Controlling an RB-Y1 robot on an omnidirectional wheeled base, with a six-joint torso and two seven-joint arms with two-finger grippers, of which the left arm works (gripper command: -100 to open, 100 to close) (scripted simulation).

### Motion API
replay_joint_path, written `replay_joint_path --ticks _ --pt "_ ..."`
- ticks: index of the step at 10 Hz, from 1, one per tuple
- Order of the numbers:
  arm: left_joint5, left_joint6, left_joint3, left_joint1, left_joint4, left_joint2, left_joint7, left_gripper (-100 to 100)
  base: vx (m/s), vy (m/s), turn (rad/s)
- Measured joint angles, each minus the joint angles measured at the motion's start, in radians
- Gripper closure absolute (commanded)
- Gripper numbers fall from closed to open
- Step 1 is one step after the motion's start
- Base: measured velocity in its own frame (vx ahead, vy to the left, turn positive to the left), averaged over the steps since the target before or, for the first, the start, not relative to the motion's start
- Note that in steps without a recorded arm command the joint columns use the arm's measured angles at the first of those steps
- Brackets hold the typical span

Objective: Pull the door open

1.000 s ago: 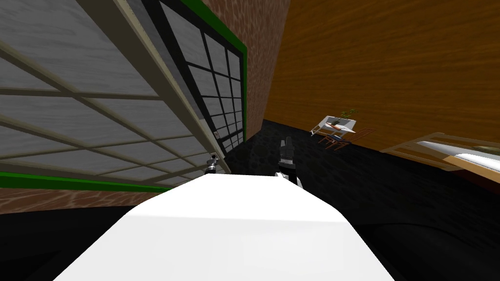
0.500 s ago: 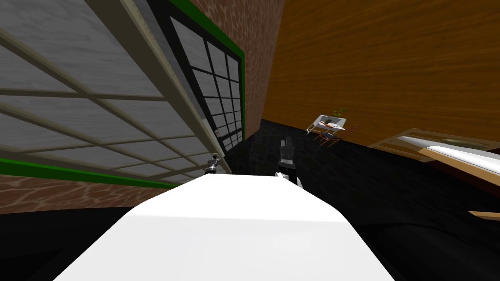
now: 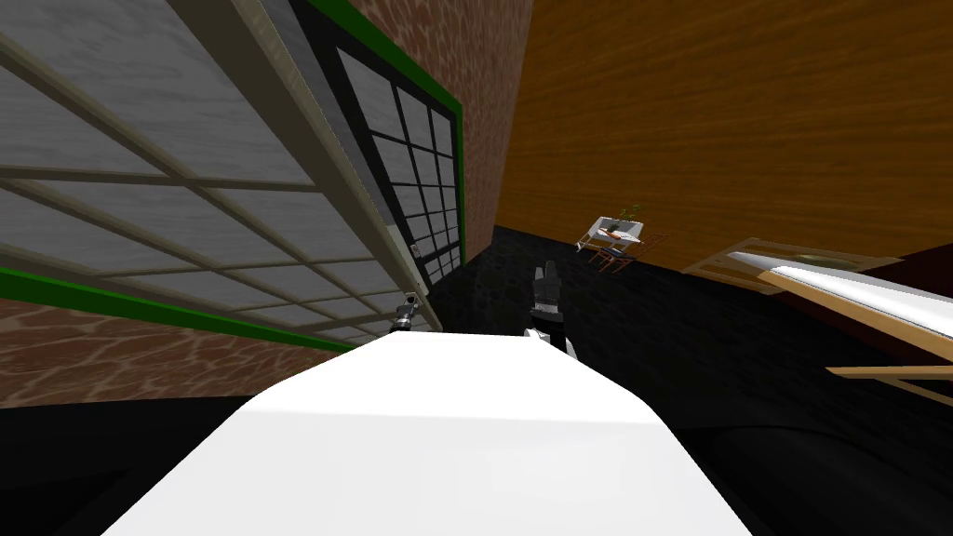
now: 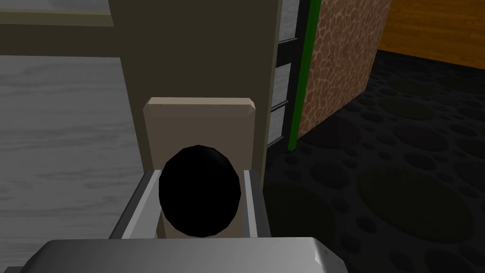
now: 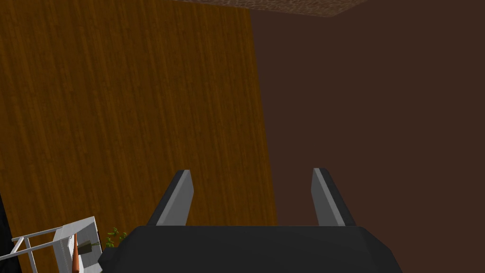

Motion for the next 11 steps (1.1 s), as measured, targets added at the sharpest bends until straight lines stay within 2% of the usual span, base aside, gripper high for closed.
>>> replay_joint_path --ticks 3,4,5,7,8,9,11 --pt "-0.018 -0.005 -0.035 0.014 -0.021 0.02 0.028 100 -0.168 0.023 -0.049" --pt "-0.019 -0.003 -0.038 0.017 -0.02 0.019 0.03 100 -0.134 0.008 -0.102" --pt "-0.023 -0.008 -0.045 0.027 -0.026 0.029 0.038 100 -0.22 0.049 -0.08" --pt "-0.035 -0.026 -0.063 0.028 -0.024 0.042 0.06 100 -0.219 0.044 -0.106" --pt "-0.042 -0.034 -0.075 0.043 -0.039 0.056 0.072 100 -0.215 0.053 -0.08" --pt "-0.051 -0.049 -0.091 0.043 -0.027 0.063 0.089 100 -0.211 0.044 -0.07" --pt "-0.065 -0.069 -0.113 0.06 -0.034 0.082 0.113 100 -0.201 0.018 -0.07"
